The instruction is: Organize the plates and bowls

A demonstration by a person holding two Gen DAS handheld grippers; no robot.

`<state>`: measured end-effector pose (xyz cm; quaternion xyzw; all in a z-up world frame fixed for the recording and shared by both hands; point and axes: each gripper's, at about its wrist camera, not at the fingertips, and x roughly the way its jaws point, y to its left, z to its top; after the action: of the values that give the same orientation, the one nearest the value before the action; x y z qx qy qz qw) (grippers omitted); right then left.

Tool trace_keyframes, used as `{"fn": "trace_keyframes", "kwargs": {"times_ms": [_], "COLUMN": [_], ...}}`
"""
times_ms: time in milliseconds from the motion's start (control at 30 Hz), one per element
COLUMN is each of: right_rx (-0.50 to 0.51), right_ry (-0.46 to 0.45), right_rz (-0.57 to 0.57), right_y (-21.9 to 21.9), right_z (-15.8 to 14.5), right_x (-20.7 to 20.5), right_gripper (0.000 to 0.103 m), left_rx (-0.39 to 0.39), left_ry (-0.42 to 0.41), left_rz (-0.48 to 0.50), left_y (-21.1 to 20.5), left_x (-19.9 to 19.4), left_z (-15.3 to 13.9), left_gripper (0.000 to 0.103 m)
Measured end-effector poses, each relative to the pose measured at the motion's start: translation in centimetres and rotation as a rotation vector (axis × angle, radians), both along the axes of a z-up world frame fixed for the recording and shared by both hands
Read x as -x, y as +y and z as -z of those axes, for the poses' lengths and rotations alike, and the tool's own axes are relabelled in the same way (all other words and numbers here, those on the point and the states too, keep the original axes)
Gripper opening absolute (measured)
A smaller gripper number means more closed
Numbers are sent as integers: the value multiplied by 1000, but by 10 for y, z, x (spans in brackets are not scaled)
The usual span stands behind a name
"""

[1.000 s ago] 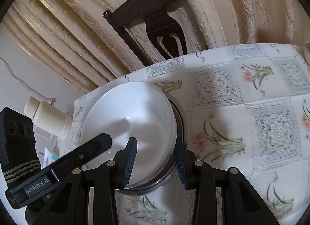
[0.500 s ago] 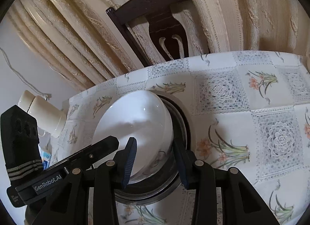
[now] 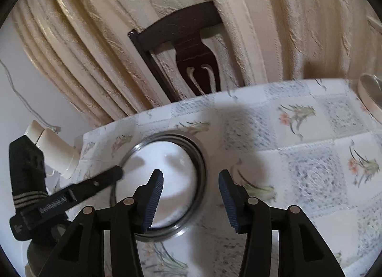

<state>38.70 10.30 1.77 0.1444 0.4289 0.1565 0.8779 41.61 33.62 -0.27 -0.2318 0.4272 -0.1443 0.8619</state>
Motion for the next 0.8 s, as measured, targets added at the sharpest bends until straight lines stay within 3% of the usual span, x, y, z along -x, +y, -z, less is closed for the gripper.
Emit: {"fn": "trace_keyframes", "kwargs": {"times_ms": [167,400,667,800], "right_rx": [-43,-63,-77,-76], "right_ry": [47,51,55,66], "right_rz": [34,40,44,48], "right_y": [-21,-29,-33,-34], "right_z": [10,8,11,16], "right_x": [3,12,19,18], "right_gripper": [52,52,55,55], "left_rx": [-12,-49,-207,-241], "left_ry": [-7,-15,-116,-143], "left_rz": [-16,-17,-50,-44], "left_y": [4,0,-12,-18], "left_x": [2,9,24,26], "left_z": [-1,-4,-14,-11], "left_gripper": [55,57,64,66]}}
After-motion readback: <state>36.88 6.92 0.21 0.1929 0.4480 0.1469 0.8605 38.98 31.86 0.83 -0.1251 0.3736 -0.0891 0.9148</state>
